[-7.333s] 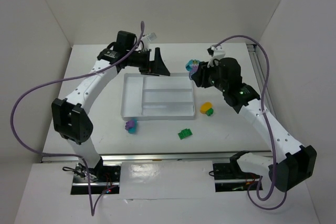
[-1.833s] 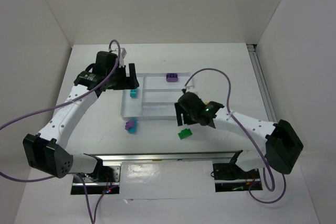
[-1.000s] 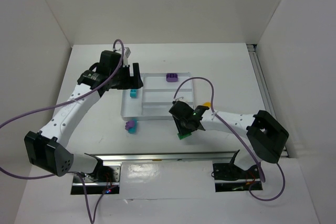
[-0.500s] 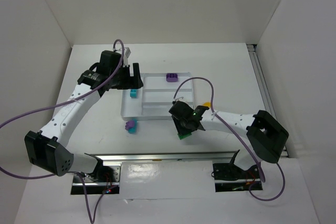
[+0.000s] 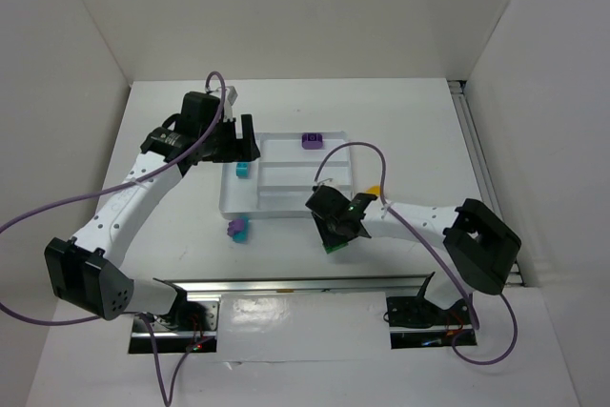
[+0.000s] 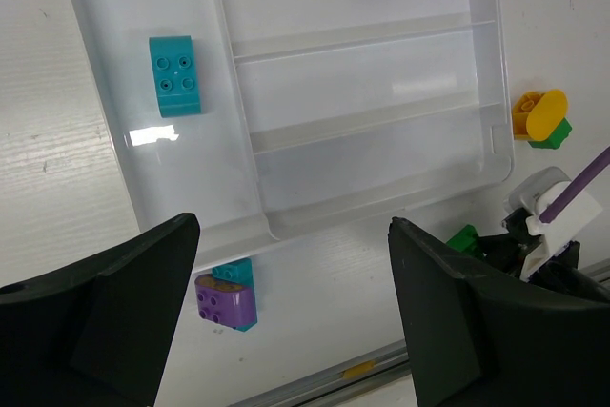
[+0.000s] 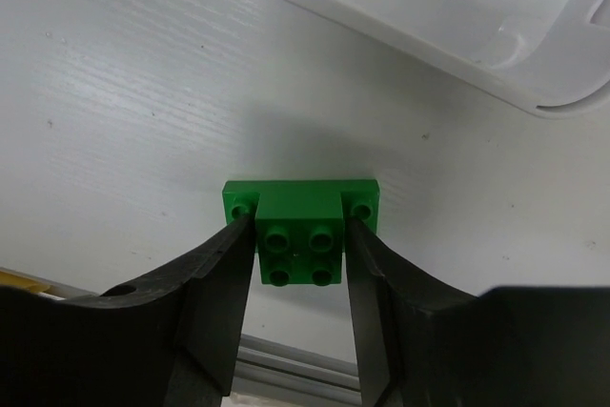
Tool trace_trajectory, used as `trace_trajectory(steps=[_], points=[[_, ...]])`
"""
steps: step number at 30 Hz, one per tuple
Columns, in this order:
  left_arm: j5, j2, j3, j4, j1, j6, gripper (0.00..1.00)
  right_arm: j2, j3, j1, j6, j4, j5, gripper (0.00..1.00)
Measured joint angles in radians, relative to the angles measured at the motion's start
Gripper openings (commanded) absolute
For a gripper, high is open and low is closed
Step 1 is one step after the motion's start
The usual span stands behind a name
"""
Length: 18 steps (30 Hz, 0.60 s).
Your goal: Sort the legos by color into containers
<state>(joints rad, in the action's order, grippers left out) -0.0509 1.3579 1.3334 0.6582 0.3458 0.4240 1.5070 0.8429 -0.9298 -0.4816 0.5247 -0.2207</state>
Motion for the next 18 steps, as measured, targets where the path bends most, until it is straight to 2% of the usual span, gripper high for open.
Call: trace_trajectory(steps=[3, 4, 7, 13, 18], points=[[0.0, 0.0, 0.0, 0.0, 0.0, 0.0, 0.93, 0.013, 0.0, -0.006, 0.0, 0.0, -0.001, 0.43], [0.0, 0.0, 0.0, 0.0, 0.0, 0.0, 0.93, 0.014, 0.0, -0.007, 0.0, 0.0, -0.002, 0.36], [-0.005, 0.0, 0.0, 0.0, 0.0, 0.0, 0.93, 0.014, 0.002, -0.008, -0.002, 0.001, -0.005, 0.26], [-0.054, 0.006, 0.0, 0.0, 0.0, -0.003, 0.93, 0.002, 0.103, -0.017, -0.002, 0.09, -0.054, 0.23], [-0.206, 0.006, -0.011, -0.041, 0.003, -0.011, 0.87, -0.139, 0.235, -0.007, 0.028, 0.107, -0.07, 0.23]])
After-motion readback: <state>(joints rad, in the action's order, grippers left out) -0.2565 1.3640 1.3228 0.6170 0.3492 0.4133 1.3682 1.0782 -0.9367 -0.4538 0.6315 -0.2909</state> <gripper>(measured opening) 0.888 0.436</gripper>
